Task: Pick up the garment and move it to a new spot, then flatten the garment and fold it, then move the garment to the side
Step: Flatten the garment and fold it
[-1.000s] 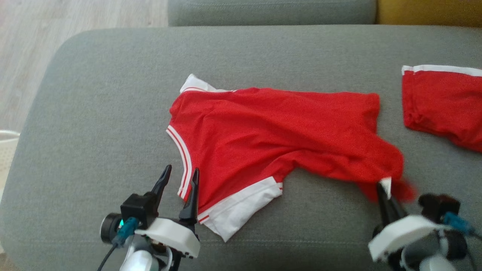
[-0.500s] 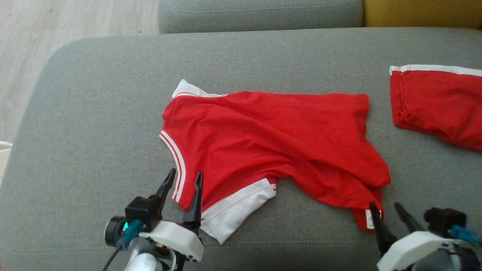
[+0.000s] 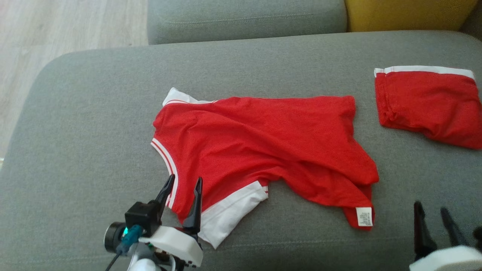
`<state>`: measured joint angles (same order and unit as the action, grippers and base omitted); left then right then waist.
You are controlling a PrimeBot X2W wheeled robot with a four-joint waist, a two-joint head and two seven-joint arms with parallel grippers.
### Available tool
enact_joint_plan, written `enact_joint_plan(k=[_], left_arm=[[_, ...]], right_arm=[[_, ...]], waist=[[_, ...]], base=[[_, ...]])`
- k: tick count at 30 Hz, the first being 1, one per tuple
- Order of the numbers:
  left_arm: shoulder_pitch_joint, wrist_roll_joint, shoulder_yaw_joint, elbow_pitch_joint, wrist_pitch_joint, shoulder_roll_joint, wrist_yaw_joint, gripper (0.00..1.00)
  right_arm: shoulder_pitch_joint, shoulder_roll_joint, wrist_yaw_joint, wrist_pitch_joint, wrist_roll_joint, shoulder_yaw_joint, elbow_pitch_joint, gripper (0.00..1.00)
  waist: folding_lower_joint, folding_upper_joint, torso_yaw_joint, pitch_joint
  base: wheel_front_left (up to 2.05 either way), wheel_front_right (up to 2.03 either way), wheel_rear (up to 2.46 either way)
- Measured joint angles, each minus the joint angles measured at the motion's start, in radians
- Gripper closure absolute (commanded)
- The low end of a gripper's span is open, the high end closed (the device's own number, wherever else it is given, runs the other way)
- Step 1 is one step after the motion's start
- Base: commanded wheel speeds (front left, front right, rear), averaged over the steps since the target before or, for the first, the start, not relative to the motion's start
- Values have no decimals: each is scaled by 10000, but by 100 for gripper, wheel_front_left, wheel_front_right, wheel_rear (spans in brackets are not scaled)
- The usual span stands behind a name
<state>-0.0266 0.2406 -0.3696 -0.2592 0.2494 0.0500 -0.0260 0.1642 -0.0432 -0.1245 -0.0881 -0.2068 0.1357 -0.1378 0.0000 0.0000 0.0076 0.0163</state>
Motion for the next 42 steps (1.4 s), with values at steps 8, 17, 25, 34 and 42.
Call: enact_joint_plan(k=[8,17,25,34,42], left_arm=[[66,-109,-17,-6,0,2,90,0],[4,-207,-4,-35,0,2,188,0],[-62,-295,119,-79,0,2,263,0],[-70,-295,153,-82,0,2,261,0],[-206,-295,136,-86,0,2,259,0]], right_arm=[[-11,10,0,924,-1530,-543,-2192,0],[-1521,8,2,1774,-3012,-1503,-4581,0],[-2148,-10,2,2144,-1641,-1889,-5869,0],[-2321,-23,2,2318,-150,-1883,-6201,0],[-2347,-33,2,2314,825,-1643,-6207,100]], waist=[[0,0,-120,175],[0,0,-3,470],[0,0,189,620],[0,0,264,654],[0,0,363,693]], base=[[0,0,0],[0,0,0],[0,0,0],[0,0,0],[0,0,0]])
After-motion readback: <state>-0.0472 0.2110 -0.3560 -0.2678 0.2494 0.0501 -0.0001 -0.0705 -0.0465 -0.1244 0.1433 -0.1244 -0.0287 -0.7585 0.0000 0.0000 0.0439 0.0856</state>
